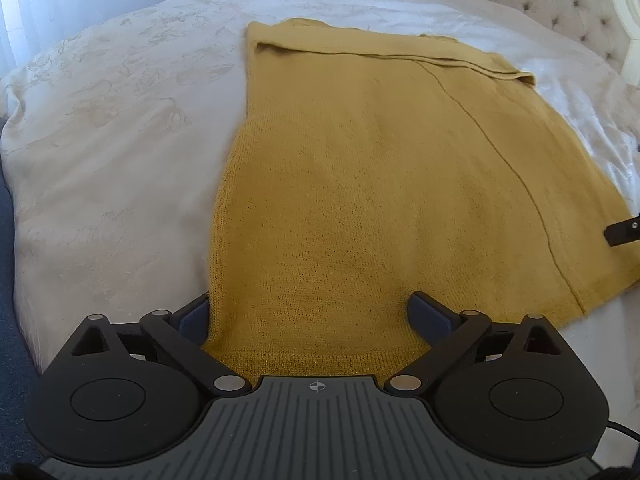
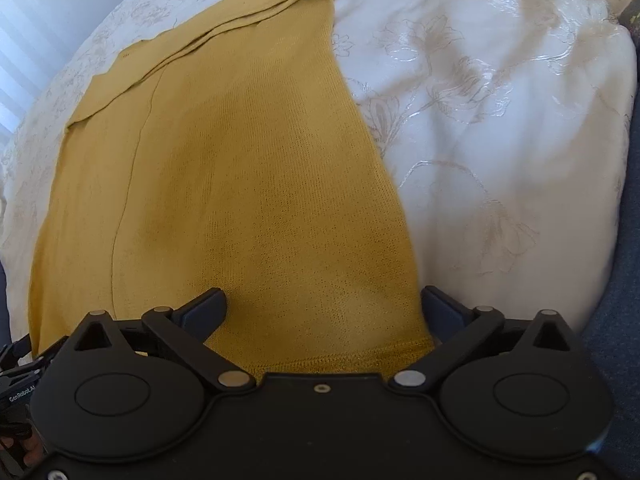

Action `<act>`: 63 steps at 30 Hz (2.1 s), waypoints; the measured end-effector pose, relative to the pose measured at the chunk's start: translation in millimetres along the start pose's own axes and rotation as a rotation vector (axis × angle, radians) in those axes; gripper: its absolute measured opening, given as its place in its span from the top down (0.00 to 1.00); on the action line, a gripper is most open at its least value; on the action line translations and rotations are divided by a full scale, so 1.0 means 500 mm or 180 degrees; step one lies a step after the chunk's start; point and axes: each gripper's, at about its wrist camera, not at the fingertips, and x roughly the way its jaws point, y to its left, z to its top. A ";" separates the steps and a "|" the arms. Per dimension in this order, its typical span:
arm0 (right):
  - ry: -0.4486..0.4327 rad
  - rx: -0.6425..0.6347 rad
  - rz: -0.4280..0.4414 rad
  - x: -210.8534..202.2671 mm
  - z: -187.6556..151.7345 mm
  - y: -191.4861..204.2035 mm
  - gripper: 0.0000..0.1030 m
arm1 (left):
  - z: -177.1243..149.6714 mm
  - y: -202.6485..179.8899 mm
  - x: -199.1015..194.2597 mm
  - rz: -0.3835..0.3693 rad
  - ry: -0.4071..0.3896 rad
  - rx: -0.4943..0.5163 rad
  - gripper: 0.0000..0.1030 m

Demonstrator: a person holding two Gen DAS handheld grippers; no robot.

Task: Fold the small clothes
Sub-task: 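Move both grippers to the sweater hem and grasp it with the right gripper, then grasp the sweater hem with the left gripper beside the right gripper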

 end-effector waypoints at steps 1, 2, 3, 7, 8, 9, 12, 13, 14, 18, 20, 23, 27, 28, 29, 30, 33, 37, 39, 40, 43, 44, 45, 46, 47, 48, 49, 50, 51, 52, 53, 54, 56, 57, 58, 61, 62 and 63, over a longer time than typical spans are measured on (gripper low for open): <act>0.0018 -0.0048 -0.0038 0.002 -0.001 0.006 0.00 | 0.000 0.000 0.002 0.0005 0.0007 0.0004 0.01; 0.0028 -0.0093 -0.0072 0.003 -0.002 0.012 0.00 | -0.001 -0.001 0.003 0.0006 0.0011 0.0005 0.01; 0.0031 -0.0123 -0.0098 0.004 -0.003 0.015 0.00 | -0.001 -0.002 0.003 0.0009 0.0011 0.0005 0.01; 0.0037 -0.0099 -0.0099 0.005 -0.004 0.016 0.00 | -0.003 -0.002 0.003 0.0002 -0.0001 -0.0002 0.01; 0.0039 -0.0071 -0.0084 0.005 -0.004 0.013 0.00 | -0.004 -0.001 0.002 -0.0008 -0.0005 -0.0007 0.01; 0.0028 -0.0042 -0.0064 0.003 -0.005 0.010 0.00 | -0.004 0.001 0.001 -0.0022 -0.0009 -0.0020 0.01; 0.0008 -0.0018 -0.0022 -0.001 -0.007 0.002 0.00 | -0.002 0.009 -0.003 -0.0084 -0.0001 -0.0065 0.02; 0.0005 -0.0020 -0.0012 -0.002 -0.006 0.000 0.00 | 0.000 0.012 -0.006 -0.0109 0.0008 -0.0079 0.02; 0.0010 -0.0021 -0.0006 -0.002 -0.006 -0.002 0.00 | 0.001 0.014 -0.009 -0.0124 0.0018 -0.0092 0.02; -0.0001 -0.0026 -0.0008 -0.004 -0.009 -0.002 0.00 | 0.000 0.027 -0.028 -0.0130 0.0050 -0.0122 0.05; -0.0008 -0.0018 -0.0006 -0.002 -0.006 0.005 0.00 | -0.001 0.039 -0.038 -0.0144 0.0075 -0.0191 0.06; -0.0010 -0.0017 0.0005 0.003 -0.003 0.005 0.00 | -0.002 0.063 -0.048 -0.0242 0.0104 -0.0367 0.13; -0.0013 0.0001 0.0036 -0.002 -0.007 0.000 0.00 | -0.001 0.096 -0.047 -0.0371 0.0118 -0.0616 0.13; -0.0013 0.0005 0.0051 -0.003 -0.007 -0.001 0.00 | 0.000 0.102 -0.046 -0.0388 0.0119 -0.0665 0.15; -0.0009 0.0014 0.0073 -0.006 -0.009 -0.006 0.00 | 0.001 0.107 -0.046 -0.0402 0.0120 -0.0708 0.17; 0.0000 0.0027 0.0101 -0.009 -0.009 -0.008 0.00 | 0.003 0.110 -0.046 -0.0403 0.0118 -0.0728 0.19; 0.0061 0.0059 0.0203 -0.017 -0.007 -0.012 0.01 | 0.006 0.115 -0.046 -0.0411 0.0100 -0.0698 0.21; 0.0145 -0.0047 0.0203 -0.035 -0.008 -0.021 0.14 | 0.010 0.114 -0.038 -0.0416 0.0122 -0.0616 0.25; 0.0171 -0.0055 0.0215 -0.042 -0.009 -0.032 0.21 | 0.011 0.116 -0.035 -0.0434 0.0117 -0.0623 0.28; 0.0179 -0.0036 0.0225 -0.044 -0.010 -0.038 0.25 | 0.011 0.117 -0.034 -0.0438 0.0105 -0.0626 0.34; 0.0206 -0.0004 0.0226 -0.050 -0.011 -0.051 0.34 | 0.013 0.119 -0.033 -0.0475 0.0078 -0.0616 0.45; 0.0185 -0.0004 0.0216 -0.055 -0.012 -0.055 0.37 | 0.013 0.119 -0.034 -0.0490 0.0068 -0.0607 0.47; 0.0142 0.0003 0.0217 -0.060 -0.011 -0.058 0.46 | 0.013 0.118 -0.033 -0.0494 0.0070 -0.0596 0.50; 0.0110 0.0005 0.0245 -0.064 -0.011 -0.061 0.63 | 0.013 0.118 -0.033 -0.0487 0.0077 -0.0583 0.53; 0.0086 0.0017 0.0294 -0.069 -0.012 -0.063 0.72 | 0.013 0.118 -0.033 -0.0487 0.0077 -0.0574 0.54; 0.0058 0.0034 0.0307 -0.072 -0.011 -0.060 0.75 | 0.013 0.119 -0.033 -0.0506 0.0067 -0.0570 0.55; 0.0015 0.0039 0.0309 -0.076 -0.011 -0.057 0.75 | 0.013 0.119 -0.033 -0.0513 0.0066 -0.0572 0.55; -0.0032 0.0027 0.0316 -0.081 -0.013 -0.058 0.75 | 0.013 0.118 -0.032 -0.0505 0.0069 -0.0570 0.55; -0.0049 0.0019 0.0319 -0.083 -0.015 -0.059 0.75 | 0.013 0.117 -0.030 -0.0493 0.0078 -0.0564 0.55; -0.0045 0.0022 0.0308 -0.082 -0.014 -0.062 0.75 | 0.013 0.116 -0.028 -0.0478 0.0095 -0.0552 0.55; -0.0036 0.0046 0.0279 -0.080 -0.015 -0.067 0.75 | 0.014 0.114 -0.024 -0.0465 0.0113 -0.0539 0.55; -0.0028 0.0086 0.0271 -0.076 -0.016 -0.071 0.73 | 0.016 0.112 -0.022 -0.0451 0.0129 -0.0527 0.55; 0.0001 0.0168 0.0302 -0.069 -0.015 -0.079 0.70 | 0.019 0.106 -0.017 -0.0412 0.0165 -0.0478 0.55; 0.0010 0.0187 0.0311 -0.067 -0.015 -0.081 0.68 | 0.020 0.103 -0.016 -0.0392 0.0179 -0.0436 0.55; 0.0015 0.0177 0.0302 -0.064 -0.014 -0.081 0.68 | 0.021 0.100 -0.014 -0.0374 0.0192 -0.0397 0.54; 0.0038 0.0093 0.0279 -0.057 -0.013 -0.072 0.68 | 0.021 0.091 -0.010 -0.0320 0.0218 -0.0300 0.52; 0.0049 0.0078 0.0273 -0.054 -0.010 -0.066 0.68 | 0.021 0.087 -0.009 -0.0309 0.0218 -0.0267 0.51; 0.0063 0.0069 0.0274 -0.052 -0.010 -0.065 0.68 | 0.021 0.083 -0.008 -0.0303 0.0216 -0.0231 0.49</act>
